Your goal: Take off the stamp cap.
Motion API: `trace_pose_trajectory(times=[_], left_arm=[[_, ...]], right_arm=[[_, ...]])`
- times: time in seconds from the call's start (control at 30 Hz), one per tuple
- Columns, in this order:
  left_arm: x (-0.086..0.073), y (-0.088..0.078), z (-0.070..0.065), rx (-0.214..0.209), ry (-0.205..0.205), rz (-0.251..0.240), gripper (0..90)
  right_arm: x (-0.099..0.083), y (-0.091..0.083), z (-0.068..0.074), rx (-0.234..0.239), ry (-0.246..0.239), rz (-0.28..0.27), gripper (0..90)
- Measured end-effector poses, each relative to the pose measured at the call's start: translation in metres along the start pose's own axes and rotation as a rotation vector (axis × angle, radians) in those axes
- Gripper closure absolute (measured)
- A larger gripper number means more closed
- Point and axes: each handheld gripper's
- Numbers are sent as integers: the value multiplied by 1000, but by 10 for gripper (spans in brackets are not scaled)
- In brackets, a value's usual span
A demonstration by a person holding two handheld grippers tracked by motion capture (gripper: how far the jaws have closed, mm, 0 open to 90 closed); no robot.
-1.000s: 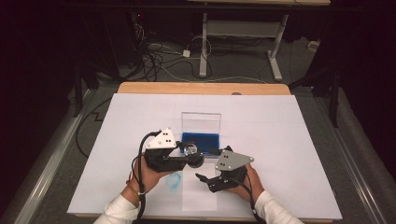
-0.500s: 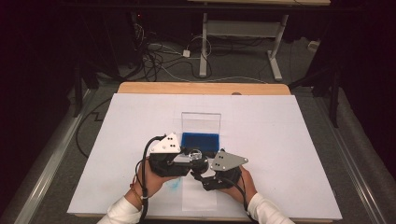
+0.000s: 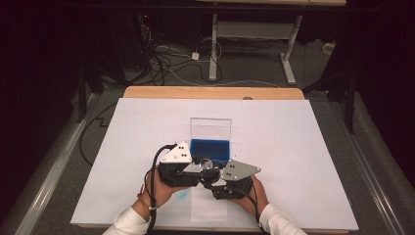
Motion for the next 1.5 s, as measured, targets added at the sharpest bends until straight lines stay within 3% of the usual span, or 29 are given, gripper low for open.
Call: trace_pose_trajectory(times=[0.43, 0.77, 0.9, 1.1, 1.3, 1.5], left_arm=[[-1, 1, -3, 12, 23, 16, 542], [-3, -6, 3, -31, -19, -23, 542], [-4, -5, 4, -39, -27, -21, 542], [-4, -5, 5, -40, -38, -28, 542], [-4, -3, 1, -24, -16, -14, 542], [-2, 0, -7, 17, 36, -2, 543]], right_arm=[[-3, -1, 0, -7, -22, 15, 372], [-3, -8, 0, -32, -56, -11, 377], [-4, -8, 1, -35, -61, -11, 349], [-4, -7, 2, -39, -71, -10, 383], [-1, -8, 3, -39, -82, 39, 390], [0, -7, 2, 15, -22, 64, 391]])
Point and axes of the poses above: each handheld gripper's, and its own axes: y roughly forward along the jaws, x roughly out of its top, z roughly to its left, and after that the axes turned 1 degree about y, right-handed
